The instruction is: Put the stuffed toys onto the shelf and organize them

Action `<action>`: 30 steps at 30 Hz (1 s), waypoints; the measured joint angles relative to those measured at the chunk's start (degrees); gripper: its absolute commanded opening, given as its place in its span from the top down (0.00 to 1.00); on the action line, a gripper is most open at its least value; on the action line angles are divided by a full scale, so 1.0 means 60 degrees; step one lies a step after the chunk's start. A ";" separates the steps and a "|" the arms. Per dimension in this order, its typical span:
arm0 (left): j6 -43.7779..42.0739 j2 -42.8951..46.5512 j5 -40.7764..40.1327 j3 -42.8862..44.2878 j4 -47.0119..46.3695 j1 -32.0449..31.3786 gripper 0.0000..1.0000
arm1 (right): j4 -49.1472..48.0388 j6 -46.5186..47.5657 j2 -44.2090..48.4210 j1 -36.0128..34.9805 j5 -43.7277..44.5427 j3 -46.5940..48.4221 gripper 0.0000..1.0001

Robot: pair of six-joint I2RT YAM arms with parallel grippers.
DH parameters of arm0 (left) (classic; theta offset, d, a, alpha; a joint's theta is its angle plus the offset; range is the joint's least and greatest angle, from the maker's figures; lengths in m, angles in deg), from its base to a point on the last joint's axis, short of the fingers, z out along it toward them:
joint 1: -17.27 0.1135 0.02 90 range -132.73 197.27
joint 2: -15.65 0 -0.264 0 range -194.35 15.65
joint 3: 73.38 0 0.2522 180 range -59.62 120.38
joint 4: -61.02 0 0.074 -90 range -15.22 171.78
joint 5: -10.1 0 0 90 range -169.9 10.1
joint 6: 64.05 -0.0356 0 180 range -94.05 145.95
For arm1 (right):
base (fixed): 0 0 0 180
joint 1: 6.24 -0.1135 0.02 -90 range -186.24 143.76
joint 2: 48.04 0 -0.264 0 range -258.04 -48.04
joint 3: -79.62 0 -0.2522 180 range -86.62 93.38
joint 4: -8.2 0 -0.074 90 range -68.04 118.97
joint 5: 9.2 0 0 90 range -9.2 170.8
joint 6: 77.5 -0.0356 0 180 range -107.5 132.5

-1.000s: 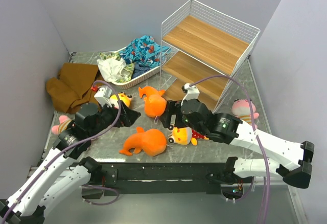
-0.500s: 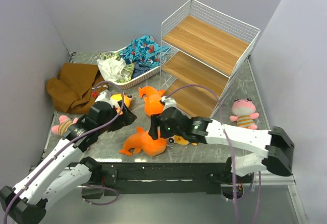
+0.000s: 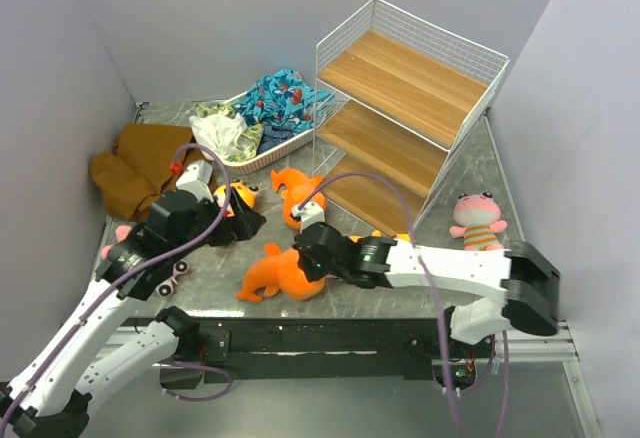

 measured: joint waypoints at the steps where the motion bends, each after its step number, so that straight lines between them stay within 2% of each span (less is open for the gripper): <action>1: -0.0164 -0.0025 0.0098 0.0259 0.0018 0.0000 0.01 | 0.0007 0.0273 0.0313 -0.0022 0.0036 0.0022 1.00; 8: -0.1421 -0.0517 0.1421 0.2146 0.0299 0.0000 0.04 | -0.1308 0.3027 0.3475 -0.0062 -0.0375 -0.0004 1.00; 15: -0.1993 -0.0484 0.3300 0.2699 0.0160 -0.0004 0.03 | -0.3191 0.6830 0.5956 -0.0062 -0.1989 -0.0998 1.00; 22: -0.2222 -0.0270 0.5260 0.2830 -0.0007 0.0000 0.02 | -0.3512 0.9296 0.6772 0.0007 -0.3009 -0.1311 1.00; 26: -0.2055 -0.0266 0.6451 0.2820 -0.0426 0.0000 0.02 | -0.3519 0.9930 0.6896 0.0025 -0.3279 -0.1177 1.00; 30: -0.1668 -0.0036 0.7344 0.2579 -0.1100 0.0000 0.07 | -0.3632 1.0251 0.6910 0.0025 -0.3337 -0.1155 1.00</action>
